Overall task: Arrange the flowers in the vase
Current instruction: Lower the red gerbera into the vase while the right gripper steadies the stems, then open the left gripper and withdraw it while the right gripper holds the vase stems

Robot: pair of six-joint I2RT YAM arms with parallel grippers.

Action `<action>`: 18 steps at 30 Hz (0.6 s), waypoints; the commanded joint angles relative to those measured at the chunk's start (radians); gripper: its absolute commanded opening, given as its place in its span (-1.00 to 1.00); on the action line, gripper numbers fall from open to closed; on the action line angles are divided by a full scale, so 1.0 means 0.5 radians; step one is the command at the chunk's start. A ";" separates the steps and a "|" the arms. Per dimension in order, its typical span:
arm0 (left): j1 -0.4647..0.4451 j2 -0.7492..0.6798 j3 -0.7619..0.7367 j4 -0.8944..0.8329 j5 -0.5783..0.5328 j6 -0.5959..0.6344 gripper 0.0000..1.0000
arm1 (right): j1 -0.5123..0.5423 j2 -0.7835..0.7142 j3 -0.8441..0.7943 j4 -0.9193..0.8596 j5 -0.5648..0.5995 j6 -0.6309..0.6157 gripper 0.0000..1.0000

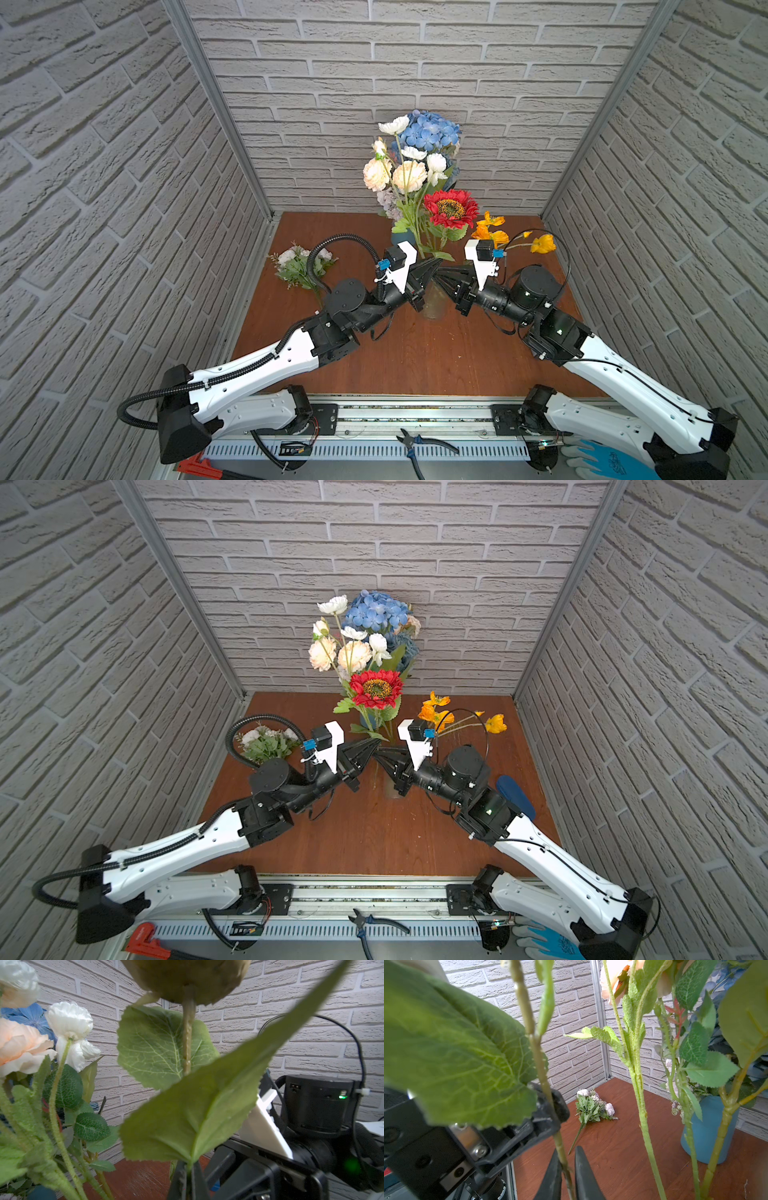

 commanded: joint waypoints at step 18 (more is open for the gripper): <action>0.231 -0.410 -0.240 -0.252 -0.189 -0.143 0.96 | -0.014 -0.047 -0.080 -0.114 0.650 -0.369 -0.88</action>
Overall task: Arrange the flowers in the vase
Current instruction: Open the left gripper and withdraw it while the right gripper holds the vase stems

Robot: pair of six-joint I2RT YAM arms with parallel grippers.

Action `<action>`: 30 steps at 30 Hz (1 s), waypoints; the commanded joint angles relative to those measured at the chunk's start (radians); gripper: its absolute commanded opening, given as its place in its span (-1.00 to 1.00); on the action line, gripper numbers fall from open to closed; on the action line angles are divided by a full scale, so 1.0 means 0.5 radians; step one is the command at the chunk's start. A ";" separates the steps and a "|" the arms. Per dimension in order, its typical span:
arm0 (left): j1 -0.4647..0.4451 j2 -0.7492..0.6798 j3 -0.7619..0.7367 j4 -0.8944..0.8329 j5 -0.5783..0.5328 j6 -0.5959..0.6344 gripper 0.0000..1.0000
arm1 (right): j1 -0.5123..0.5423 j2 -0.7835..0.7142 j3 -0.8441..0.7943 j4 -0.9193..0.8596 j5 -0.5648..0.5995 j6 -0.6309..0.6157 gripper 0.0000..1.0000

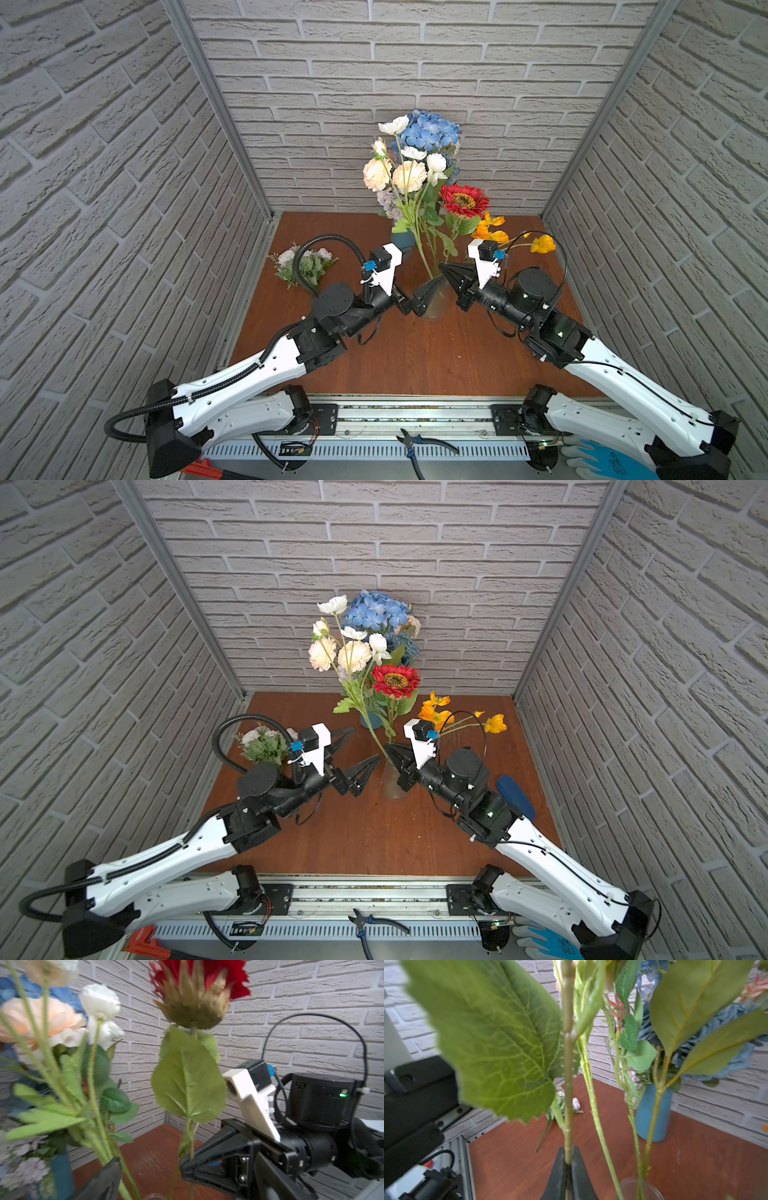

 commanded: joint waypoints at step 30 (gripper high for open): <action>0.964 -0.363 -0.452 -0.466 -0.298 -0.765 0.97 | -0.011 0.277 -0.020 0.375 0.501 -0.719 -0.88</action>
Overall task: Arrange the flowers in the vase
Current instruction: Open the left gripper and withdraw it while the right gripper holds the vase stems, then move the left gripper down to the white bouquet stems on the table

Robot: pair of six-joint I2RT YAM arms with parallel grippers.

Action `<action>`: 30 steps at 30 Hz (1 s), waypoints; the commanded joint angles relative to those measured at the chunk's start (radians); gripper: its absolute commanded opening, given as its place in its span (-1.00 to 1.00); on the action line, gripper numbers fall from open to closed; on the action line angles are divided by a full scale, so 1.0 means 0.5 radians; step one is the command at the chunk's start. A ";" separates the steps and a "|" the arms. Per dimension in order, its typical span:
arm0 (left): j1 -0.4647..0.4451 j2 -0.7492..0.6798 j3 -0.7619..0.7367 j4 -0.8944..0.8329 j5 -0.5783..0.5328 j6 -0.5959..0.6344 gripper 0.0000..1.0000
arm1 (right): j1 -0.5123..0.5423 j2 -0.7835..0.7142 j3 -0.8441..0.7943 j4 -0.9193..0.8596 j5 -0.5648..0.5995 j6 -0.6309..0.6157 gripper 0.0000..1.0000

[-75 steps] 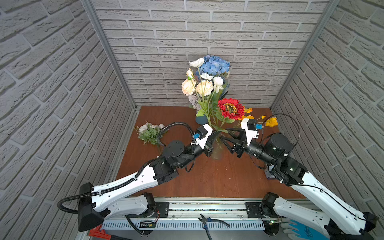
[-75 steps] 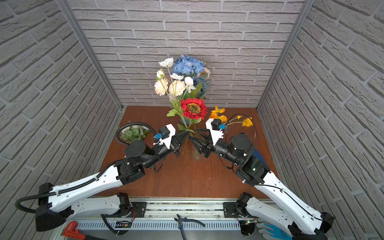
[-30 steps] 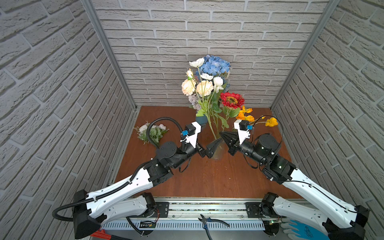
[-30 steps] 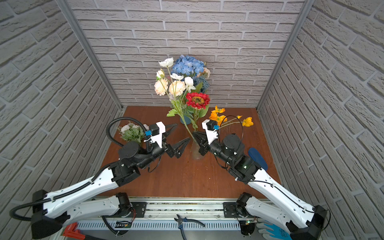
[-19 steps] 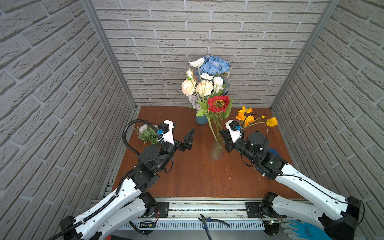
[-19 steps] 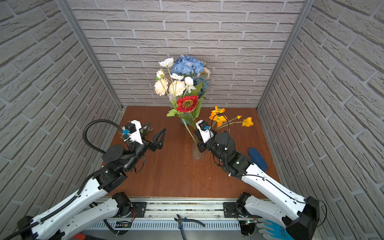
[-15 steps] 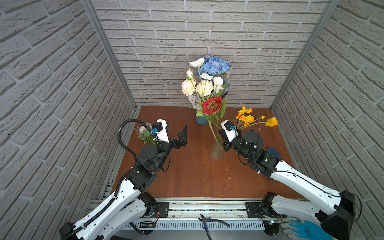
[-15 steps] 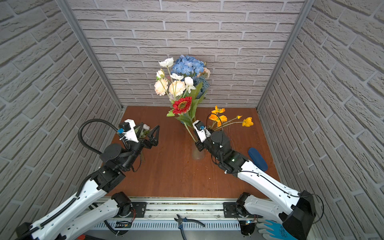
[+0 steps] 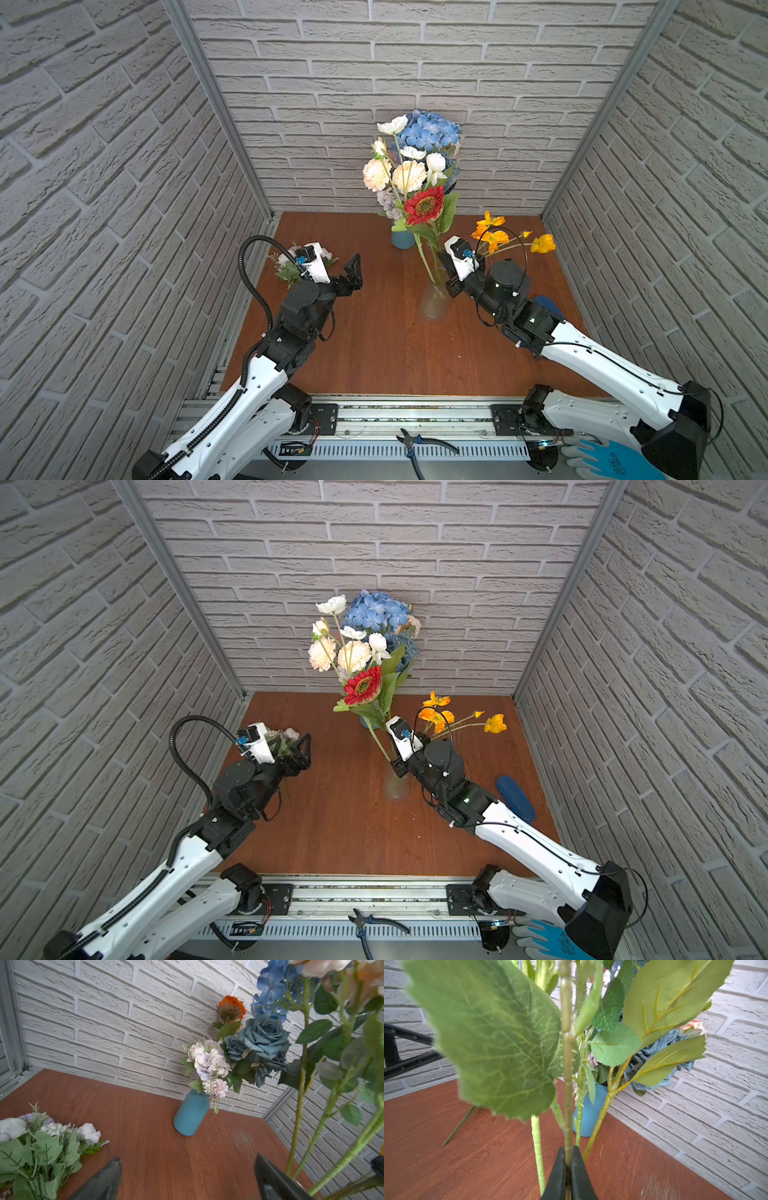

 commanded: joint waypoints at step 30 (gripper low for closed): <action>0.037 -0.029 0.017 -0.020 0.069 -0.189 0.97 | -0.030 -0.028 -0.531 0.448 0.035 0.219 -0.25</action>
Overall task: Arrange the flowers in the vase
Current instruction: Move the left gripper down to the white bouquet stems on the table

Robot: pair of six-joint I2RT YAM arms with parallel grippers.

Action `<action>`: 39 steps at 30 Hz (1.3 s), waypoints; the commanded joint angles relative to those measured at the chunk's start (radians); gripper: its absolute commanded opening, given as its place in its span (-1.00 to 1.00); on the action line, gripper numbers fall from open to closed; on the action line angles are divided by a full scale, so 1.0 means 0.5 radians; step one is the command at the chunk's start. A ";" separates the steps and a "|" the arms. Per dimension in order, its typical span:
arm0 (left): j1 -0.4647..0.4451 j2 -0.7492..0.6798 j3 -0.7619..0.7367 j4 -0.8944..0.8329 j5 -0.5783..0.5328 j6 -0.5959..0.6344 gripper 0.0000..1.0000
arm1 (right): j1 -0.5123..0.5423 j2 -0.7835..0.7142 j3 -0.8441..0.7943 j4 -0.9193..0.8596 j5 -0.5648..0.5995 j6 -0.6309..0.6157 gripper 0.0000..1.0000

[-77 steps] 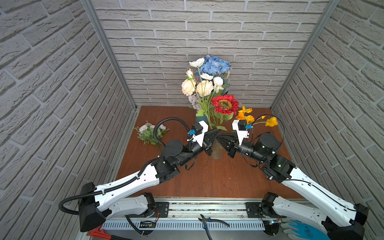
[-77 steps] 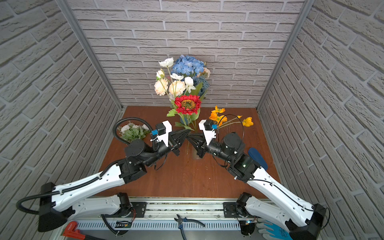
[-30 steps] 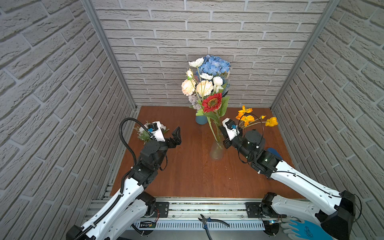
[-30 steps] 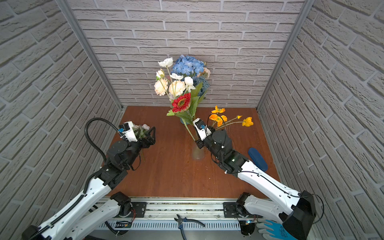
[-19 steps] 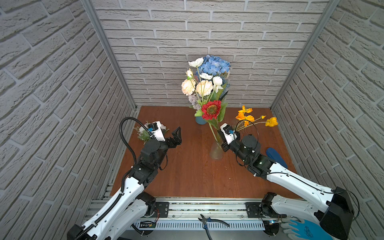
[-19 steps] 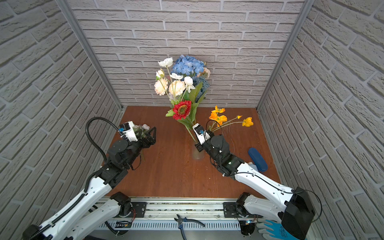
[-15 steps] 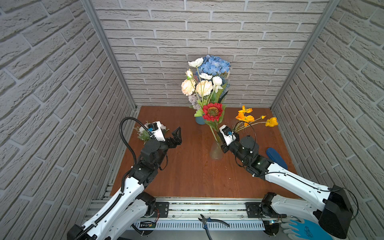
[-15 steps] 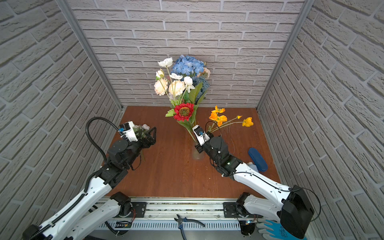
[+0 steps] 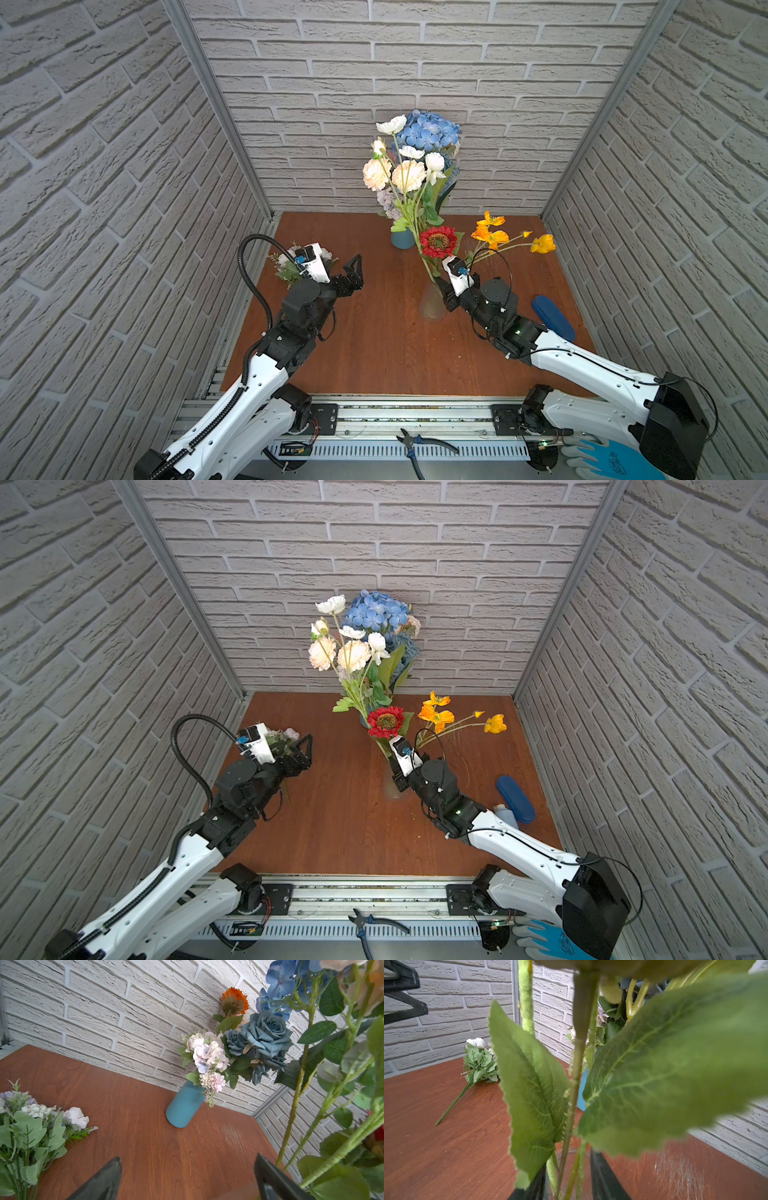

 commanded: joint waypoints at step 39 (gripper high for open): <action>0.966 0.364 -0.147 -0.530 0.170 -0.311 0.37 | -0.006 -0.283 0.372 -0.907 -0.683 0.530 1.00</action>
